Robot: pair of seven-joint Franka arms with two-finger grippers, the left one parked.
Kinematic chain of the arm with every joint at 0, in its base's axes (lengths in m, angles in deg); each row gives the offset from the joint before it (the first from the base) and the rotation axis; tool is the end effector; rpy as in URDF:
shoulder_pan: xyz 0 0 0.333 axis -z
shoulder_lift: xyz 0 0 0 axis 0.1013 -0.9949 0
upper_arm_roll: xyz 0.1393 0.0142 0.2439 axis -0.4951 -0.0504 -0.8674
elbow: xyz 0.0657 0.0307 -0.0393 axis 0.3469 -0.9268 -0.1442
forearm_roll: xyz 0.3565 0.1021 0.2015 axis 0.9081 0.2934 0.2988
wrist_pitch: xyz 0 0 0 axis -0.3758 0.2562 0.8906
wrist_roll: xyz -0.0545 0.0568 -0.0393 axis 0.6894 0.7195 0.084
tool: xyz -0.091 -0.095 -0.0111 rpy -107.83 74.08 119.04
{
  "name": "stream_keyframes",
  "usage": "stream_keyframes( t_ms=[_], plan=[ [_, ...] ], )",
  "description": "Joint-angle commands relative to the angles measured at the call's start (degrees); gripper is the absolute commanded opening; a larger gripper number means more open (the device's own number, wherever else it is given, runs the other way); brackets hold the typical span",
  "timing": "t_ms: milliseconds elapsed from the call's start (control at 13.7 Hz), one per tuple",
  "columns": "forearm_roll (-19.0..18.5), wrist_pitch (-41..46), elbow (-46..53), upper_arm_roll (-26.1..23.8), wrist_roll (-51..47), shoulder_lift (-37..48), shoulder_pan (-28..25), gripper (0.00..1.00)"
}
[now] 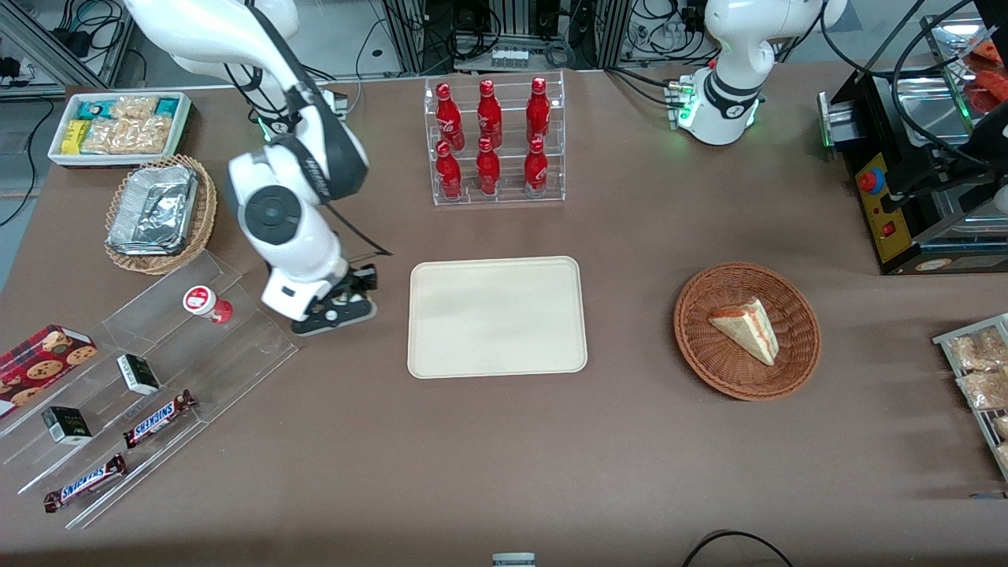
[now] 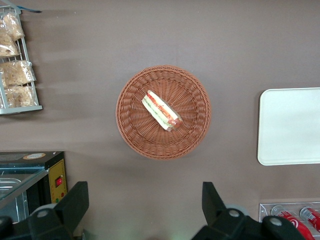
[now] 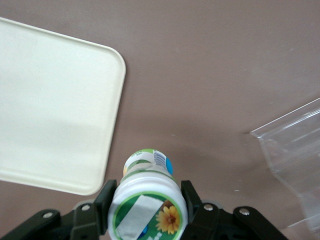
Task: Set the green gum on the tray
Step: 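Carry the green gum bottle over the cream tray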
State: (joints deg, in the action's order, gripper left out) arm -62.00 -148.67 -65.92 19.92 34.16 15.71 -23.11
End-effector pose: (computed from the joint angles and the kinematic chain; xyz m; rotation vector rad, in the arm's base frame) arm 0.5533 0.2659 0.2850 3.0507 0.3423 -0.1168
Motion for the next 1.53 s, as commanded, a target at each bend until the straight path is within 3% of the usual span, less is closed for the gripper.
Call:
stream_keyframes(
  t_ms=[0, 657, 1022, 1461],
  plan=[
    [1.75, 1.17, 6.98, 0.61, -6.98, -5.71, -3.41, 0.0],
    [2.62, 0.82, 21.76, 0.61, -25.45, -19.69, -12.82, 0.0],
    [6.14, -3.74, 23.62, 0.61, -29.76, -24.0, -15.63, 0.0],
    [5.79, -7.17, 24.93, 0.7, -31.35, -27.6, -16.87, 0.0]
  ],
)
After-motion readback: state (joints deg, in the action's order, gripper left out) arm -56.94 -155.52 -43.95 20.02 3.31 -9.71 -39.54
